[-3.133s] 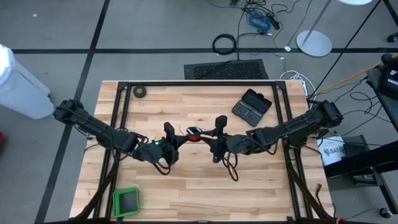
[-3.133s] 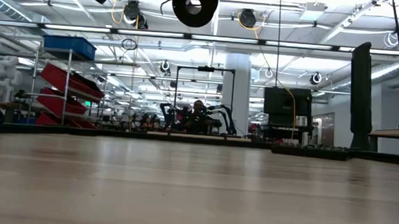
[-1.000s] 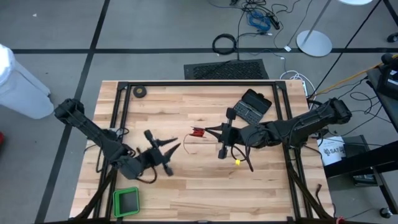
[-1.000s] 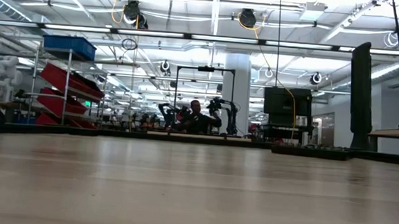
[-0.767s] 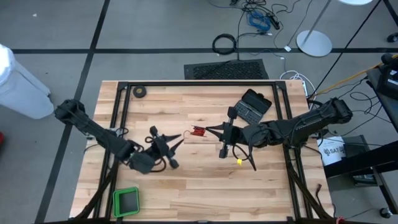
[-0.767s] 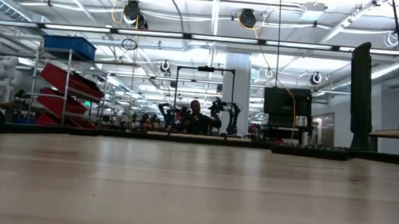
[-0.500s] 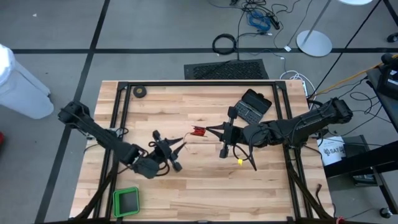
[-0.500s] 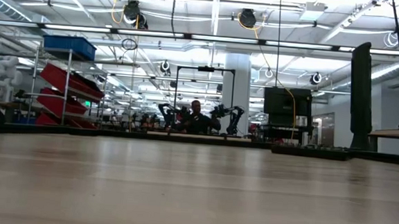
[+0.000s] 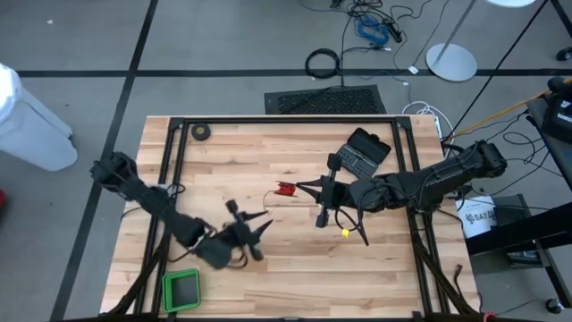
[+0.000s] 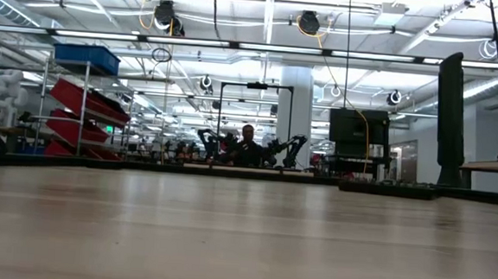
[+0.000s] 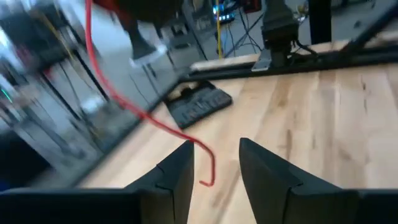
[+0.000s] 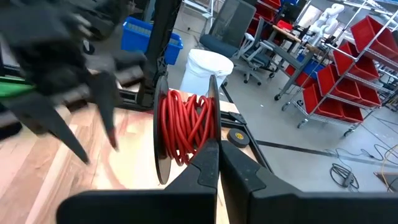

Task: Coil cords
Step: Coil the red wire into the spool

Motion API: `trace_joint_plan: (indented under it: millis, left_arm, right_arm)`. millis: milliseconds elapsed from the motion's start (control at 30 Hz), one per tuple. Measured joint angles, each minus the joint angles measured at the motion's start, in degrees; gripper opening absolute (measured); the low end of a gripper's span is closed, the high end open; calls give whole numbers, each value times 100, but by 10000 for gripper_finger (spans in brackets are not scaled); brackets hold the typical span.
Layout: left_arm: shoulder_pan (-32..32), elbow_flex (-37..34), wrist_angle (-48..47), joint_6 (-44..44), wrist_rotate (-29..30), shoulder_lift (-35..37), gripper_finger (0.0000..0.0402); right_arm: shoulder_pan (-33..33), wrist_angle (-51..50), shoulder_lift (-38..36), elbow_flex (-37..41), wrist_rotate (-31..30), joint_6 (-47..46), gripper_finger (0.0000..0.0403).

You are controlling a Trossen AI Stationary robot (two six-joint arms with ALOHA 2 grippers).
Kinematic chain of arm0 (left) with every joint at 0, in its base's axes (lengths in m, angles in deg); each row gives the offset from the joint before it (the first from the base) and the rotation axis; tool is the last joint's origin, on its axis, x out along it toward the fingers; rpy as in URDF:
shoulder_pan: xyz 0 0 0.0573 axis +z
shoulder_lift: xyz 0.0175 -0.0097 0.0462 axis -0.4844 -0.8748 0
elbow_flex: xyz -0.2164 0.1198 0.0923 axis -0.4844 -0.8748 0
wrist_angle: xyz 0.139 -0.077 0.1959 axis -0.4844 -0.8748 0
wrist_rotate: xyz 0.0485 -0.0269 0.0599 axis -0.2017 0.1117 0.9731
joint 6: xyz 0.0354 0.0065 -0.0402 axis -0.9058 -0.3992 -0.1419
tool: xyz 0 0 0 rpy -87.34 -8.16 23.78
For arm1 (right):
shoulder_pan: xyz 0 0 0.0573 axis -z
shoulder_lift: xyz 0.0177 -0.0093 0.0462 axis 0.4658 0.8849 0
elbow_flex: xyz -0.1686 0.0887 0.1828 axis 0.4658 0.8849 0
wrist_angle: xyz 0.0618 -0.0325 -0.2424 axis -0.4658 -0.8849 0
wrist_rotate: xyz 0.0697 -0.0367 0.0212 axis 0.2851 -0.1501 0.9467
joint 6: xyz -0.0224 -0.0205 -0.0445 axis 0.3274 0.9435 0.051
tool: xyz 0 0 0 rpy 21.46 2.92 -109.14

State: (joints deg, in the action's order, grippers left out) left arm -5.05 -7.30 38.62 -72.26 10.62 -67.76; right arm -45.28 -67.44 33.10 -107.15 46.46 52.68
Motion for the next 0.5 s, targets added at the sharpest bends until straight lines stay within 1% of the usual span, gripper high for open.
trace_joint_plan:
  millis: [100,167,267,333,367,500]
  left_arm:
    - [-415,157,0,-1251,498,2,134]
    - [-655,251,2,-2083,646,4,134]
    - [-888,363,0,-2708,811,5,134]
    - [-930,396,-5,-2714,885,7,134]
    - [-920,397,-10,-2549,939,8,134]
    - [-694,396,-24,-1206,1059,9,134]
  right_arm:
    - [0,-2,0,0,0,-4,0]
    - [0,-1,0,0,0,-40,0]
    - [15,-1,0,0,2,-115,0]
    - [26,-1,0,0,18,-135,0]
    - [26,2,0,0,22,-139,0]
    - [26,58,0,0,22,-149,0]
